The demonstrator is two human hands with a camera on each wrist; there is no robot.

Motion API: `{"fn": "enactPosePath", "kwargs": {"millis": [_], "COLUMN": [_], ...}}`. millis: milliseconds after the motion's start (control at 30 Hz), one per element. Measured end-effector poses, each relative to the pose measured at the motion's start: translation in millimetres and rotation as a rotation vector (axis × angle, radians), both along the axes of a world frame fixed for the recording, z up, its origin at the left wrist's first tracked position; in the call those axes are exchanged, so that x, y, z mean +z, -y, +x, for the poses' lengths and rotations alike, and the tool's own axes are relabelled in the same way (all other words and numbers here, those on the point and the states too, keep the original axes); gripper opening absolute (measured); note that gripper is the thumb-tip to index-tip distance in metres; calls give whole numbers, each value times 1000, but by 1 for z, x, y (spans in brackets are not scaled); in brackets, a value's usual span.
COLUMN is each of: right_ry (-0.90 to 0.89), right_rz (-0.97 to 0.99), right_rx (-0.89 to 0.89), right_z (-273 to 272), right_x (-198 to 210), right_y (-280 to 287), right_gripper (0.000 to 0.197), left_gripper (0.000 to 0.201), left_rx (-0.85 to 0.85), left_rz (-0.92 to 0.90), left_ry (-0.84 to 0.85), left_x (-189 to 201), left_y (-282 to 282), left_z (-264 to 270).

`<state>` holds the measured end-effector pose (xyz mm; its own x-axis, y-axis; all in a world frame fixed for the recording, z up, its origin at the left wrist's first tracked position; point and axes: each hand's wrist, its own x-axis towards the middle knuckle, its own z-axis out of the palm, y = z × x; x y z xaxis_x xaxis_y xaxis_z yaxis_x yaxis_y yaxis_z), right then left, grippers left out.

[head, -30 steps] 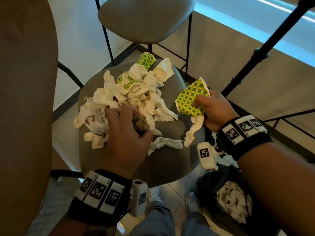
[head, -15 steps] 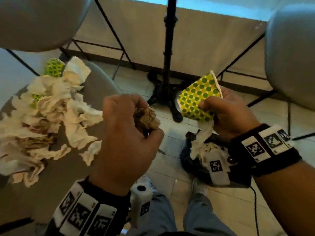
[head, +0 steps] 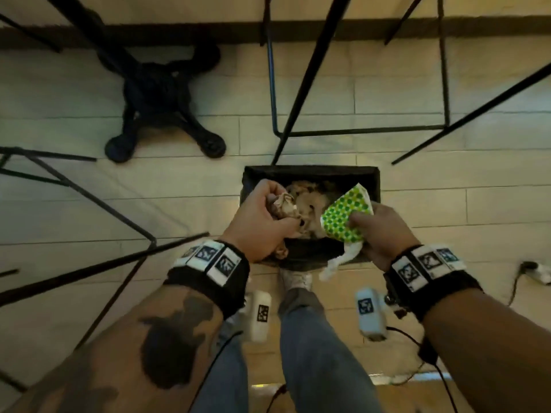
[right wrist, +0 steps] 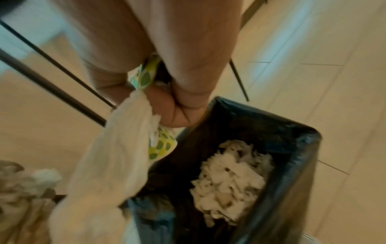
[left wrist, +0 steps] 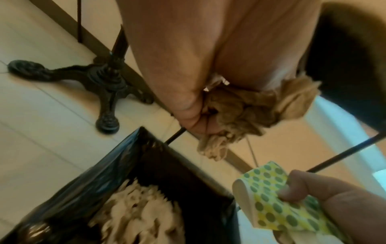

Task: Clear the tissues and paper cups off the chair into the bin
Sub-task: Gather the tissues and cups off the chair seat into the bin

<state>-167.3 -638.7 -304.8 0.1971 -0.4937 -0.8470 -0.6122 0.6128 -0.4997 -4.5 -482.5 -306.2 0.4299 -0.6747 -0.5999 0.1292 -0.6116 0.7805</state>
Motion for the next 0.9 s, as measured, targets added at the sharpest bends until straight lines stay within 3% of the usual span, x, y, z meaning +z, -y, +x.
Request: {"fn": "enactPosePath", "kwargs": {"millis": [133, 200, 267, 333, 433, 500, 567, 667, 767, 900], "right_ry": [-101, -124, -103, -92, -131, -185, -229, -269, -228, -54], "right_rz": [83, 107, 194, 246, 218, 204, 194, 124, -13, -225], "right_rx": [-72, -130, -168, -188, -139, -20, 144, 454, 786, 1092], "right_z": [-13, -13, -13, -13, -13, -10, -4, 21, 67, 151], "right_x": [-72, -92, -102, -101, -96, -86, -70, -33, 19, 109], "right_y": [6, 8, 7, 6, 7, 6, 1, -19, -48, -109], "right_gripper": [20, 25, 63, 94, 90, 72, 52, 33, 17, 16], "left_gripper": [49, 72, 104, 118, 125, 119, 94, 55, 45, 37], "left_rx": [-72, -117, -166, -186, -144, -76, -35, -11, 37, 240], "left_rz": [157, 240, 303, 367, 387, 345, 315, 237, 152, 20], "left_ry": [26, 80, 69, 47, 9, -41, -79, 6, 119, 178], "left_x": [-80, -101, -108, -104, -88, -67, -33, 38, 111, 201], "left_y": [14, 16, 15, 9, -10, -25, -42, -77, -127, -204], "left_z": [-8, -14, -18, -20, -15, -9, -2, 10, 26, 47]}}
